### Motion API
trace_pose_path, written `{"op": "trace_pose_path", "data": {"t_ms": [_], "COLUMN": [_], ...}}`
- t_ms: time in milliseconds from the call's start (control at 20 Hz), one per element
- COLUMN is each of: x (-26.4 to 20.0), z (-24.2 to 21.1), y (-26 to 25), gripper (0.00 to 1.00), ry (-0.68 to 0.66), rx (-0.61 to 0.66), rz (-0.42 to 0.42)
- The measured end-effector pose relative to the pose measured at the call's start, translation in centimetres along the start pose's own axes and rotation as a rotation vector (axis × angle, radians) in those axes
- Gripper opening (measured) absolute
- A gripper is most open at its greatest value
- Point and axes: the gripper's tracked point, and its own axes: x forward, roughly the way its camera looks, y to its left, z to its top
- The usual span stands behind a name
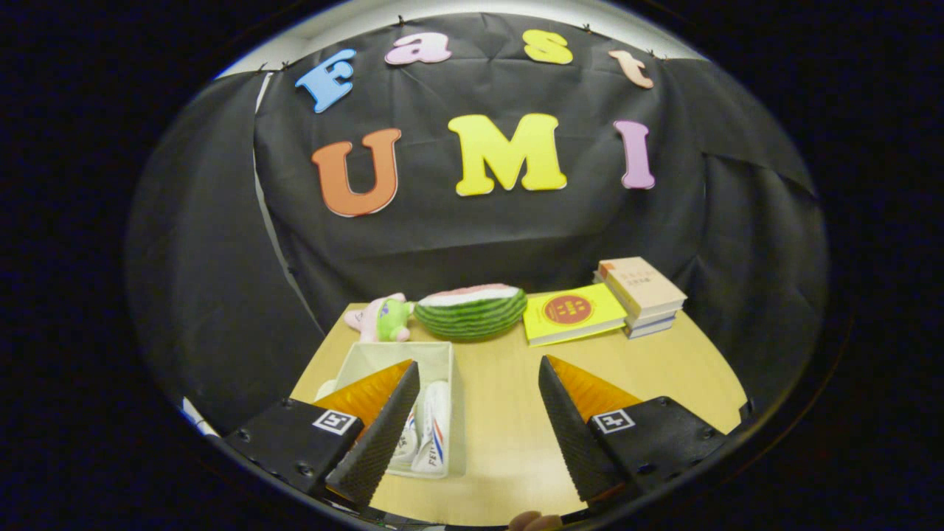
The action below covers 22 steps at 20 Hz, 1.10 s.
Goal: Open the storage box then place both shoes into the box .Put the left shoe in first, then the right shoe, with the right side of both shoes facing outward in a uniform manner.
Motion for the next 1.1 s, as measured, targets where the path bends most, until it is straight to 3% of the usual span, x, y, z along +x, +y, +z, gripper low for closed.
{"op": "trace_pose_path", "data": {"t_ms": [250, 700, 1100], "x": [-4.6, -12.6, -17.3], "z": [2.9, 5.3, 1.8], "y": [-2.9, -4.8, -1.6], "gripper": [1.00, 1.00, 1.00], "ry": [-0.197, -0.486, -0.466], "rx": [-0.033, -0.045, -0.079], "rz": [-0.071, -0.082, 0.028]}}
